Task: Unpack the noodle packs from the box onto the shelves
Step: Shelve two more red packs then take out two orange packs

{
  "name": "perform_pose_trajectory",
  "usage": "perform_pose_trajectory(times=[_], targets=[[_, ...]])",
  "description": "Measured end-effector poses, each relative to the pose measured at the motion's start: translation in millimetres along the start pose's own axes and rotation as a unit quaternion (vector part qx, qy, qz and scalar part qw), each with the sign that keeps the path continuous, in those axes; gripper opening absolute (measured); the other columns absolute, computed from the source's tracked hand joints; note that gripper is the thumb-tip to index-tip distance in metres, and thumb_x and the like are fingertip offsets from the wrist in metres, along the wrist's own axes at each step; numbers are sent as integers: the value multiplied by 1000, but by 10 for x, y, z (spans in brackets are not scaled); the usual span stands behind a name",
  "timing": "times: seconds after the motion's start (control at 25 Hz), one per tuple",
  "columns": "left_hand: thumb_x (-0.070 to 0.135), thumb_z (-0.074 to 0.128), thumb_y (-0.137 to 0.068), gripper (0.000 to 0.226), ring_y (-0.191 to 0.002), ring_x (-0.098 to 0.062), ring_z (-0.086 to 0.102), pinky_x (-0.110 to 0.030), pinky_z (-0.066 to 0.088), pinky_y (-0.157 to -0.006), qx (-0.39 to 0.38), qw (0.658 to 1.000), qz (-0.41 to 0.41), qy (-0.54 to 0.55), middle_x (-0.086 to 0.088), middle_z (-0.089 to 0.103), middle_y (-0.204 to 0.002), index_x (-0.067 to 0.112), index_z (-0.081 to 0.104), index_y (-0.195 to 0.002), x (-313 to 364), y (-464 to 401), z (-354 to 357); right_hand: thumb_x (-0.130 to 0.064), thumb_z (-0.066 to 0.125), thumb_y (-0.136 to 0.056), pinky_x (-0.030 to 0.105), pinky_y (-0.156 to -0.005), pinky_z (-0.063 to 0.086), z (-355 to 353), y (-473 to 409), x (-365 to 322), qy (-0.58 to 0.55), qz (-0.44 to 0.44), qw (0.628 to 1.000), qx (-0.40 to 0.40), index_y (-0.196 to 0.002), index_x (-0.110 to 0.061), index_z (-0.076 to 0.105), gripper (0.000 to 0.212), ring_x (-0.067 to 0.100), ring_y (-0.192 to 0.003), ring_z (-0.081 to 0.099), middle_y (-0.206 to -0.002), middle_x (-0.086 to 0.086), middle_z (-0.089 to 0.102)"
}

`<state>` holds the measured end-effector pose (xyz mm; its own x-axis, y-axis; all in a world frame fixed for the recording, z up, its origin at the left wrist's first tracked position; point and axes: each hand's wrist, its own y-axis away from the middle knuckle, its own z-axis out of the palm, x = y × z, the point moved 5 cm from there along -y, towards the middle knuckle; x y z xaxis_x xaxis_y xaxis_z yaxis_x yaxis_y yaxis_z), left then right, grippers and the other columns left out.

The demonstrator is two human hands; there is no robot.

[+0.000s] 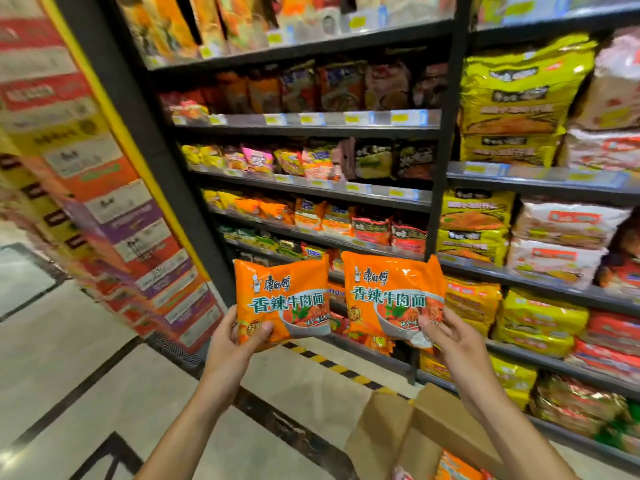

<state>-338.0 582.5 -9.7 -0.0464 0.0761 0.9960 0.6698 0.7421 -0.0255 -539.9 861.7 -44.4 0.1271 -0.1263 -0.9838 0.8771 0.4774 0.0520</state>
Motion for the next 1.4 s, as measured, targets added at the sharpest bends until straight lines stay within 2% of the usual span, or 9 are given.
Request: perform_pose_trajectory(times=[0.2,0.32,0.48,0.56,0.72,0.92,1.04,1.24,1.4], targets=[[24,74,-84,45,-104,-13,71,-38,56,-90,27,999,26,34,7,73,-113,27,58,-126,89,-244,-796,-25,67,-91,16,-67,55,839,-93,-156,28,-20,999,-28,-111,-37,63,24,-2,-95,71,-103,-16,76],[23,73,-85,41,-102,-12,71,-29,59,-81,33,997,54,47,9,74,-112,27,59,-124,147,-492,-1378,-24,69,-90,13,-61,54,1508,-178,-252,38,-40,998,-31,-110,-34,63,23,-1,-88,72,-98,-15,77],[18,71,-86,38,-97,-6,71,-17,57,-72,28,995,83,53,14,74,-107,29,59,-121,325,-872,-2126,-39,74,-81,37,-93,54,2313,-308,-332,42,-51,998,-14,-131,-27,60,53,11,-109,68,-114,-9,74],[16,70,-87,40,-96,-5,71,-15,56,-70,30,993,98,61,13,74,-108,25,59,-125,416,-1078,-2485,-42,75,-81,39,-96,52,2682,-403,-371,38,-52,998,-14,-137,-26,57,60,11,-111,68,-118,-7,73],[17,71,-87,42,-97,-2,70,-12,55,-68,36,989,120,73,13,74,-108,24,58,-127,540,-1474,-2976,-30,68,-90,24,-80,47,3248,-566,-548,39,-83,995,-27,-116,-31,66,25,1,-99,70,-105,-13,77],[17,70,-89,40,-101,-4,69,-13,55,-74,20,986,140,85,10,73,-113,26,59,-126,627,-1967,-3105,-46,72,-82,48,-107,44,3481,-924,-708,60,-94,994,-3,-134,-28,60,56,13,-120,63,-120,-9,72],[16,69,-88,36,-98,-3,70,-13,55,-74,9,985,146,86,12,74,-108,27,60,-121,662,-2362,-3014,-40,69,-87,57,-109,41,3623,-1261,-786,73,-106,992,-12,-124,-32,66,37,19,-117,65,-114,-10,74],[18,69,-89,34,-97,-1,70,-13,54,-75,7,985,162,63,14,74,-108,27,61,-120,752,-3162,-2806,-40,69,-85,44,-104,44,3783,-2068,-883,52,-127,990,-22,-121,-33,66,37,11,-117,64,-113,-14,74],[15,69,-89,33,-96,-2,70,-11,53,-72,9,983,173,60,13,74,-107,24,61,-119,966,-4039,-2609,-53,80,-74,29,-88,46,3888,-2952,-1056,28,-140,989,-25,-144,-24,49,82,8,-120,60,-130,-12,66]])
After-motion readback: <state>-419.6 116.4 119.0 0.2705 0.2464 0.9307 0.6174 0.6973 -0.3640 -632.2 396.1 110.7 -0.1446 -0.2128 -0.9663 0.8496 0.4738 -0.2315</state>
